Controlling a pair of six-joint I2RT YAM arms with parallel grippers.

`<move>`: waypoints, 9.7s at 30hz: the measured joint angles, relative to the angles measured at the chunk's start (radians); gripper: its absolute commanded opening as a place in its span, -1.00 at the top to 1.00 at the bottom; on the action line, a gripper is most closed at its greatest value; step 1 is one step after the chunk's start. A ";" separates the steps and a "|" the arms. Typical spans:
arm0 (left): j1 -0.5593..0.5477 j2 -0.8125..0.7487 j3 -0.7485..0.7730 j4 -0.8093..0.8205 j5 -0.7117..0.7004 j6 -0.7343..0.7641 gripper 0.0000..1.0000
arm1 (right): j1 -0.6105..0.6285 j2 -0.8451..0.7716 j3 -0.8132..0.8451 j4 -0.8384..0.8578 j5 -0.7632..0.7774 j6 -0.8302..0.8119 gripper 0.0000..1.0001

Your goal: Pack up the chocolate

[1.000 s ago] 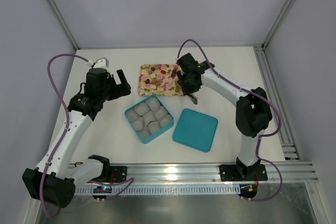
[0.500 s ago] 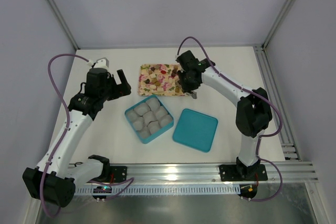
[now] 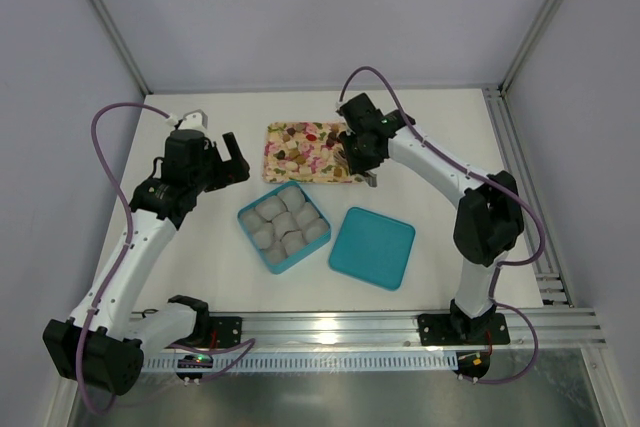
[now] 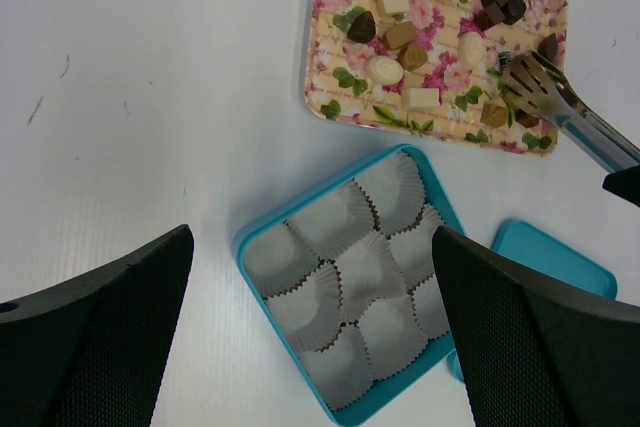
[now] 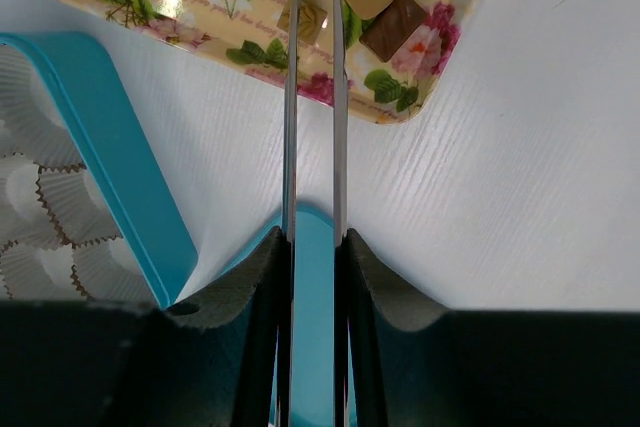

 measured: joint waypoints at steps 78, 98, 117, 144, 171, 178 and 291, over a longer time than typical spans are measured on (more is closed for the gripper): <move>0.000 0.000 -0.008 0.000 -0.001 0.000 -0.99 | 0.282 -0.072 -0.068 0.013 -0.106 0.040 0.21; 0.000 0.000 -0.008 0.000 -0.001 0.000 -0.99 | 0.282 -0.077 0.044 -0.013 -0.066 0.032 0.17; 0.000 0.000 -0.008 0.000 0.000 0.000 -1.00 | 0.076 -0.137 -0.072 -0.032 0.008 0.027 0.17; 0.000 0.000 -0.008 0.000 0.000 0.000 -0.99 | 0.049 -0.077 -0.106 -0.016 0.004 0.028 0.15; 0.000 0.000 -0.008 0.000 -0.001 0.000 -0.99 | 0.040 -0.004 -0.095 0.000 -0.024 0.028 0.15; 0.000 0.000 -0.008 0.000 -0.001 0.000 -0.99 | 0.040 -0.004 -0.095 -0.002 -0.023 0.028 0.16; 0.000 0.000 -0.008 0.000 -0.001 0.000 -0.99 | -0.034 0.180 0.192 -0.069 -0.029 -0.019 0.29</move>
